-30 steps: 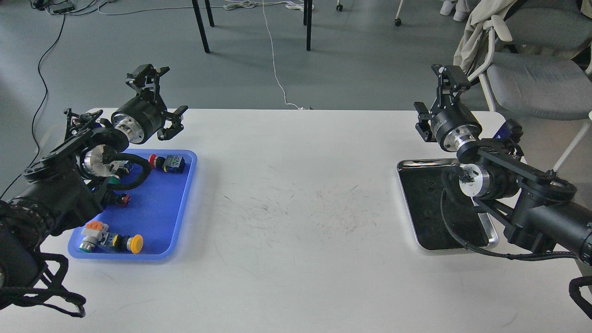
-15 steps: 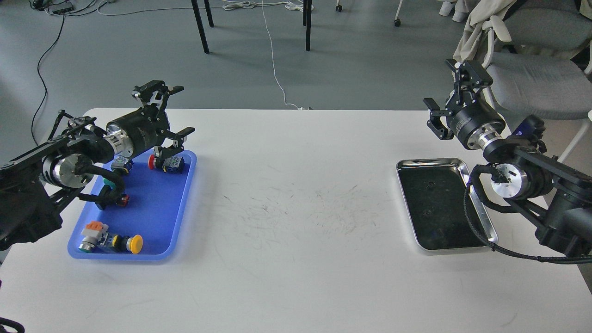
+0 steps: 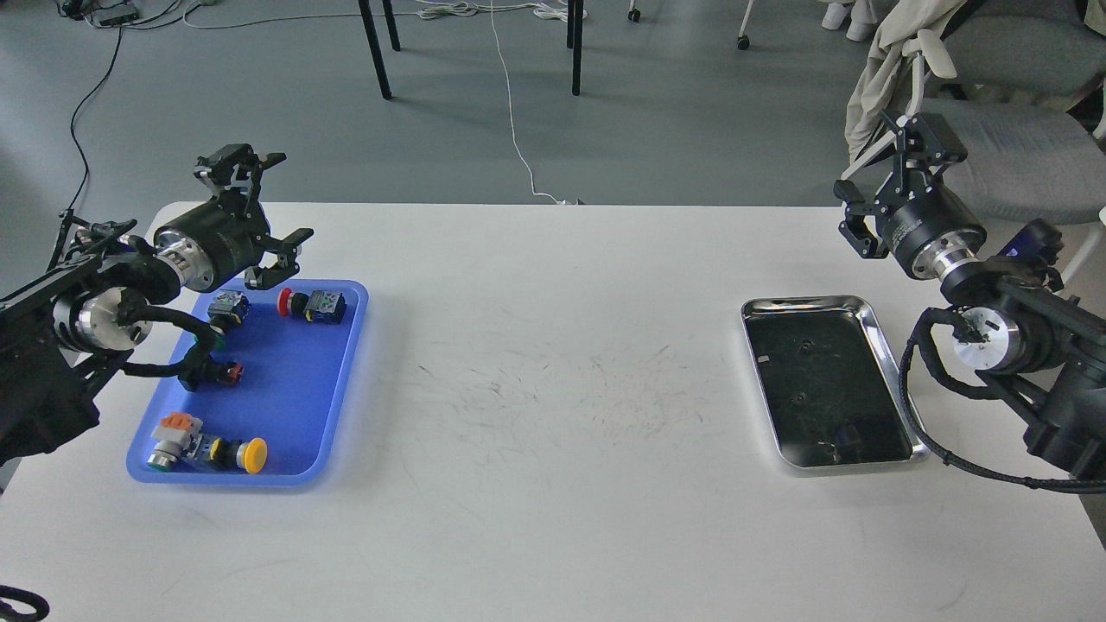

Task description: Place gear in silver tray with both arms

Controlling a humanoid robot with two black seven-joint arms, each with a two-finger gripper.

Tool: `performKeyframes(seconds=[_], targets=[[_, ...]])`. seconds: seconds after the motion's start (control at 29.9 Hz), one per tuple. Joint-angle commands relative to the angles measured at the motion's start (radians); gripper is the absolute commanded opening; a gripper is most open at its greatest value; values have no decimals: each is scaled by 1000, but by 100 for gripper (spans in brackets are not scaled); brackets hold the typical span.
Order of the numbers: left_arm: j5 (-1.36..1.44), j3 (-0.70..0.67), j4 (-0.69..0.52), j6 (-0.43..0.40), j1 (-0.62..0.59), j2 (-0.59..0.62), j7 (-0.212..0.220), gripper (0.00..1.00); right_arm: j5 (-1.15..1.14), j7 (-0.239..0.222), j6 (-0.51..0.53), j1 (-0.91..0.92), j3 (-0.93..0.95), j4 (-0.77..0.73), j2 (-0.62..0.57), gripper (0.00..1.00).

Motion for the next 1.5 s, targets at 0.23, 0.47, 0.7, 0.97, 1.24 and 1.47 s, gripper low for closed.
performKeyframes(seconds=[0.23, 0.47, 0.7, 0.97, 1.24, 1.47], targets=[[-18, -57, 131, 5, -14, -92, 14, 100, 10, -4, -38, 19, 81, -192, 117, 99], [-35, -80, 135, 19, -4, -115, 20, 100, 10, -7, -25, 28, 121, -240, 143, 99], [-39, -137, 134, 41, -3, -115, 17, 100, 12, -6, -31, 27, 137, -243, 180, 99], [-32, -134, 134, 33, 2, -116, 0, 100, 12, -6, -33, 27, 141, -238, 190, 99], [-12, -132, 122, 33, -1, -116, -5, 100, 12, -4, -41, 34, 137, -236, 209, 99], [-5, -132, 123, 28, 2, -108, -9, 100, 12, -1, -38, 34, 136, -207, 209, 99]])
